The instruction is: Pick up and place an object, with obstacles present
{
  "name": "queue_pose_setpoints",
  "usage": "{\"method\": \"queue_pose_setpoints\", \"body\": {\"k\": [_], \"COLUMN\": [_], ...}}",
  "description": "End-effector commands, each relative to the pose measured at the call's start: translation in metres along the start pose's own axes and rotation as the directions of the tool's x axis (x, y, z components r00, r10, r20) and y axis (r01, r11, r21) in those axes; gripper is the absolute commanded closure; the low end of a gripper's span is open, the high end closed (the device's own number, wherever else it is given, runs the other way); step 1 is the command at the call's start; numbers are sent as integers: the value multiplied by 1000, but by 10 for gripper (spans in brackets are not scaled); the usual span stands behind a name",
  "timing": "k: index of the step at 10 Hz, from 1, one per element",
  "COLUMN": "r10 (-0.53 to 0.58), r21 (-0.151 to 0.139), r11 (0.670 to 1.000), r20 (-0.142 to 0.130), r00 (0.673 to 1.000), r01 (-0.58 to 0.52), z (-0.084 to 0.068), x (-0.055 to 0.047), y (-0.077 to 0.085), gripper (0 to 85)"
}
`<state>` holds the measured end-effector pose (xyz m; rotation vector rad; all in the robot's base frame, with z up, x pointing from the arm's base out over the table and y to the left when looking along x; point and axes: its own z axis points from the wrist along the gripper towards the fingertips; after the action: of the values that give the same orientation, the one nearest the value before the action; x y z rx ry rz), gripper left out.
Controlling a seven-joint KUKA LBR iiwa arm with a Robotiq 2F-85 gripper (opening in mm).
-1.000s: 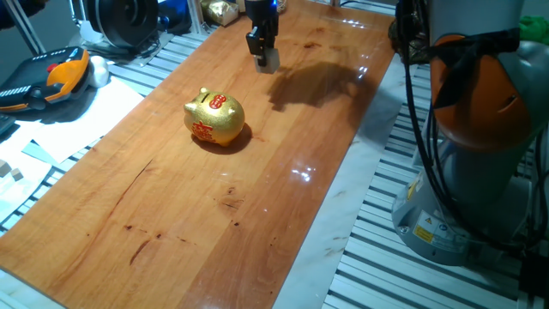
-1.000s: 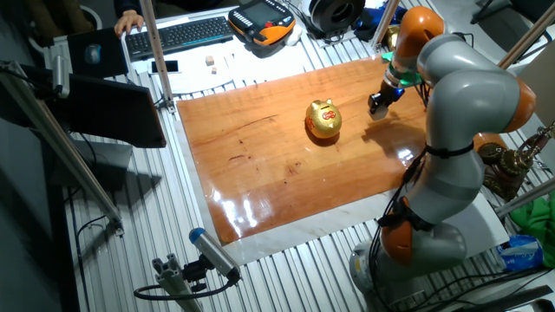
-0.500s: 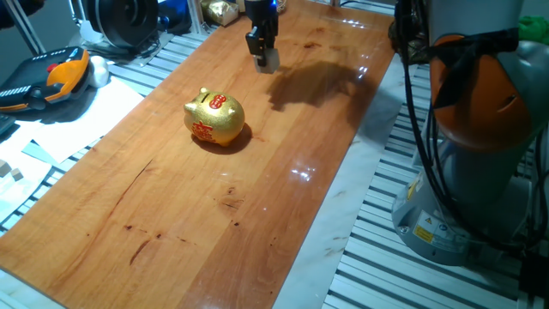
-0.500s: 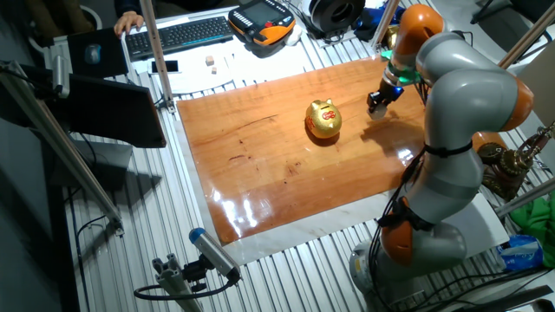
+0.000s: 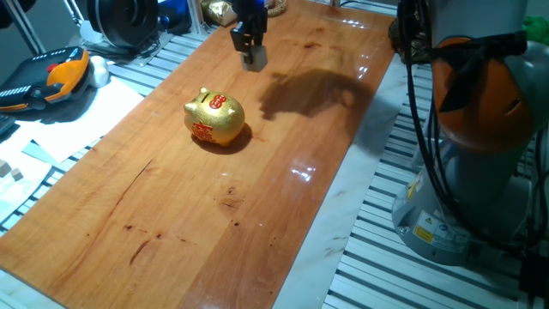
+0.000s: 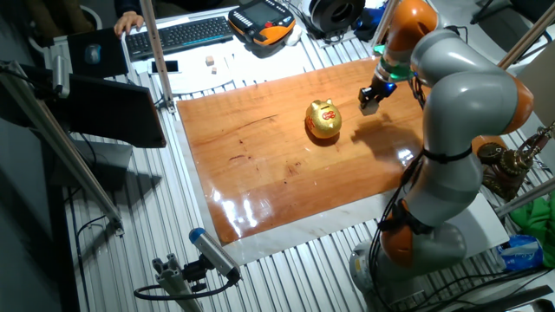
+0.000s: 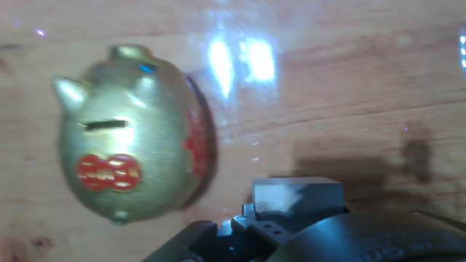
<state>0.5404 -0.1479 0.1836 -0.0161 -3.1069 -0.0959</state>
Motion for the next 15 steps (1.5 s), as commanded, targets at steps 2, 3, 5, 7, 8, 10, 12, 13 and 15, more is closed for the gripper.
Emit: {"method": "queue_pose_setpoints", "body": {"k": [2, 3, 5, 7, 8, 10, 12, 13, 15], "r10": [5, 3, 14, 29, 31, 29, 22, 3, -36], "r21": [-9, -9, -7, -21, -26, -21, -13, -12, 39], "r11": [1000, 1000, 1000, 999, 999, 999, 1000, 1000, 999], "r20": [36, 42, 44, 37, 35, 34, 34, 31, 9], "r00": [999, 999, 999, 999, 999, 999, 999, 1000, 999], "r01": [-4, -3, -14, -29, -30, -29, -21, -3, 35], "z": [-6, -6, -5, -1, 0, 0, 0, 0, 0], "x": [-3, -4, -4, -2, -1, -1, -1, -1, -1], "y": [18, 26, 45, 59, 63, 62, 62, 62, 62], "gripper": [850, 850, 850, 850, 850, 850, 850, 850, 850]}}
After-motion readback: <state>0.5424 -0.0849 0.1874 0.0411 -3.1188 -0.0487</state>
